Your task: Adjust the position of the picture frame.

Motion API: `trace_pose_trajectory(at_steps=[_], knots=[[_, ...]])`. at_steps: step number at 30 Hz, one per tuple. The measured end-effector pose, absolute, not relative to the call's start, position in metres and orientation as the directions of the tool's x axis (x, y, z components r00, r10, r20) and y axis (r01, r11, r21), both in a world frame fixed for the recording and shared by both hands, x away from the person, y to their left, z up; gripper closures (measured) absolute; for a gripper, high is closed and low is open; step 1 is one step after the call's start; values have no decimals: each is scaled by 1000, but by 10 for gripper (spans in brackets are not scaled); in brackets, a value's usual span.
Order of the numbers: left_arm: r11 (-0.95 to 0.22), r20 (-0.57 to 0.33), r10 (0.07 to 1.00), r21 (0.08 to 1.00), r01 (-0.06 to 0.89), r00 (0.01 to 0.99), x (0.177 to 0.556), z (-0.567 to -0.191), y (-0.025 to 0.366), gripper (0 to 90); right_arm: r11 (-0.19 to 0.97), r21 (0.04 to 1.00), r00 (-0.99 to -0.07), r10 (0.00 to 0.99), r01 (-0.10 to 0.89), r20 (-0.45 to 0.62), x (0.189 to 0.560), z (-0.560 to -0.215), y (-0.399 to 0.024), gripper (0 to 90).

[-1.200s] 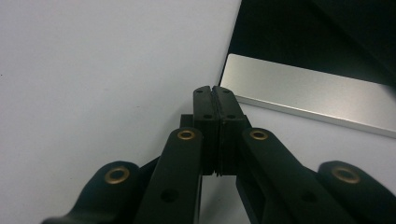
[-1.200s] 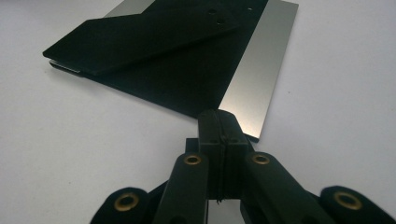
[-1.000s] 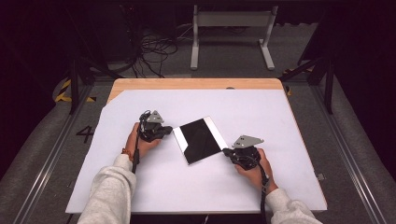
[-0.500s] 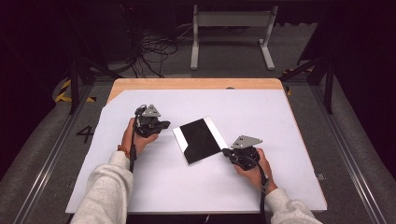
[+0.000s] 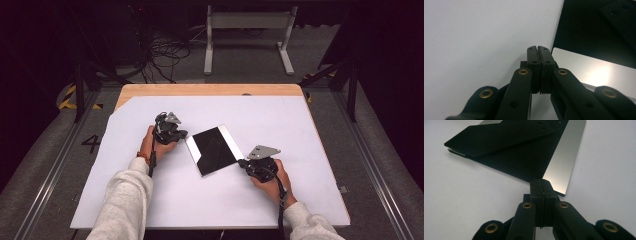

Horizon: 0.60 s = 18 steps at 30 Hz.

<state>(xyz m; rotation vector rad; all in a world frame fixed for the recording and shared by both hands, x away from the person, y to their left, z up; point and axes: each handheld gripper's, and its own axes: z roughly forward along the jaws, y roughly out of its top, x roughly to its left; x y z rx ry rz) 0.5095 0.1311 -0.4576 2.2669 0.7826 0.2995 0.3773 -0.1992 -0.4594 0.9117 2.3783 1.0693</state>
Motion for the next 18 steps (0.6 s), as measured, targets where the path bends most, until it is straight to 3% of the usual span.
trace_pose_trajectory(at_steps=[18], knots=[[-599,-45,560,667,442,828,510,-455,124,899,511,756,-716,693,409,-80,378,-460,-200,900]])
